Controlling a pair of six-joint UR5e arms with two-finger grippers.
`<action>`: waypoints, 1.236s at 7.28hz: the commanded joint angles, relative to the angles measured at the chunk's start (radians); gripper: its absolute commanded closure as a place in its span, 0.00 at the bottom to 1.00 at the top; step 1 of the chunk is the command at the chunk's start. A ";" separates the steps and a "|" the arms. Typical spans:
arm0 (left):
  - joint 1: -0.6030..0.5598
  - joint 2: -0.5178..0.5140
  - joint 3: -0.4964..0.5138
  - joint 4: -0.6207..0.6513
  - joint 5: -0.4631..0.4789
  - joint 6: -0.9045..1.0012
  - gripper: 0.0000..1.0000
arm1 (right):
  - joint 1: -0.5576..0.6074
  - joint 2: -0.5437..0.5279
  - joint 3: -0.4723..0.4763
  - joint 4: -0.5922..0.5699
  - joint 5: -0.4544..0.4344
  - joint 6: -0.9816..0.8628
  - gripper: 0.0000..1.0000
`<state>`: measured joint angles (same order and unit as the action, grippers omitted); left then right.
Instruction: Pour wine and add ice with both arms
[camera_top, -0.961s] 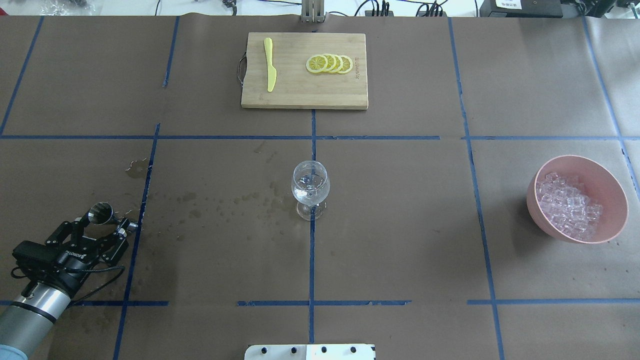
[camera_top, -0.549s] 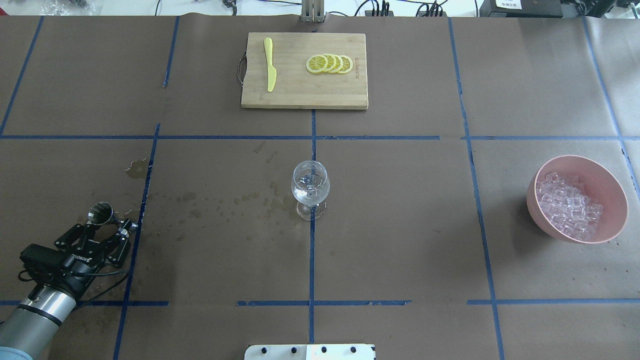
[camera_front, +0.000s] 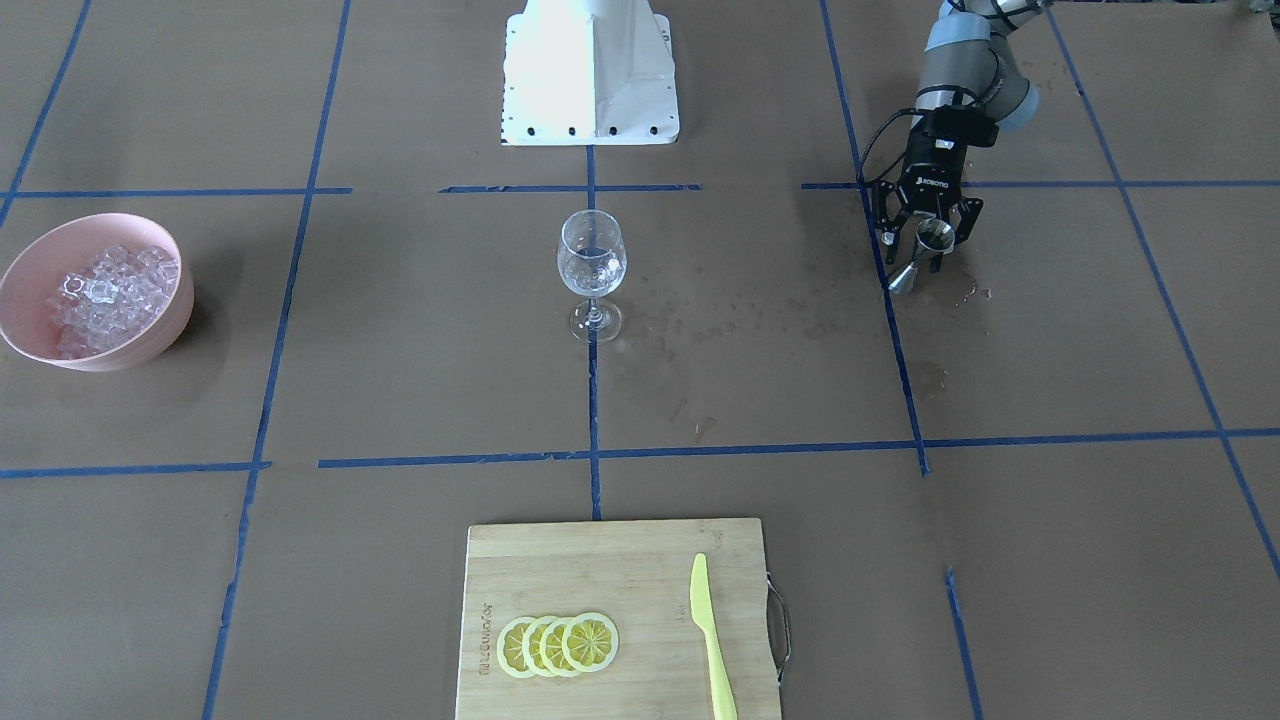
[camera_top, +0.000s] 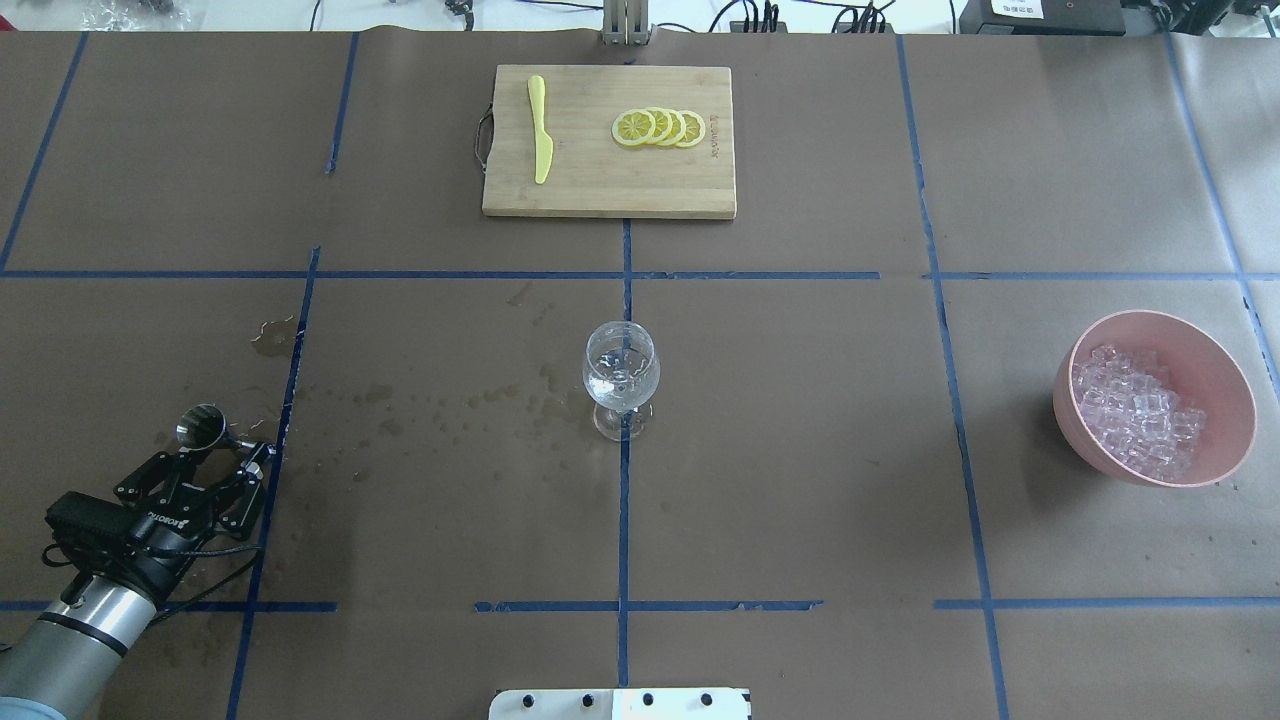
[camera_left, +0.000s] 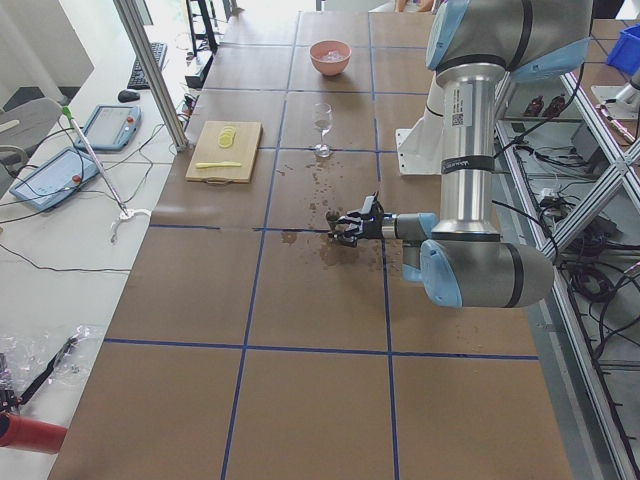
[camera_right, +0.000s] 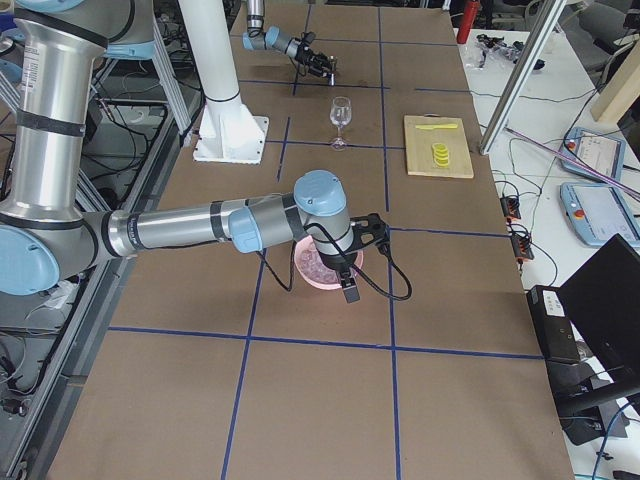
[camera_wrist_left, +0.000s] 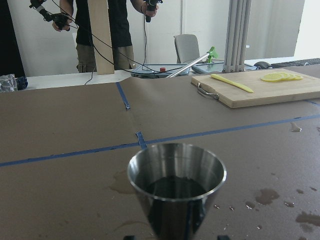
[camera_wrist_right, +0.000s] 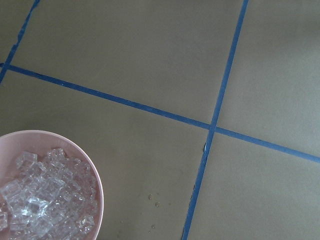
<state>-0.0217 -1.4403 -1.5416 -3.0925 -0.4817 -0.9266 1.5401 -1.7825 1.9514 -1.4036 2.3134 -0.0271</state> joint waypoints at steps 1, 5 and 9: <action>0.000 0.000 0.000 -0.002 0.000 0.000 0.63 | 0.000 0.000 0.000 0.000 0.000 -0.001 0.00; -0.001 0.000 -0.008 -0.003 0.002 0.000 0.72 | 0.000 0.002 0.001 0.000 0.000 -0.001 0.00; -0.004 0.001 -0.014 -0.047 0.000 0.014 0.93 | 0.000 0.008 0.000 0.000 -0.002 0.001 0.00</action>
<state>-0.0248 -1.4391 -1.5542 -3.1233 -0.4811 -0.9171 1.5401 -1.7771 1.9520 -1.4036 2.3123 -0.0271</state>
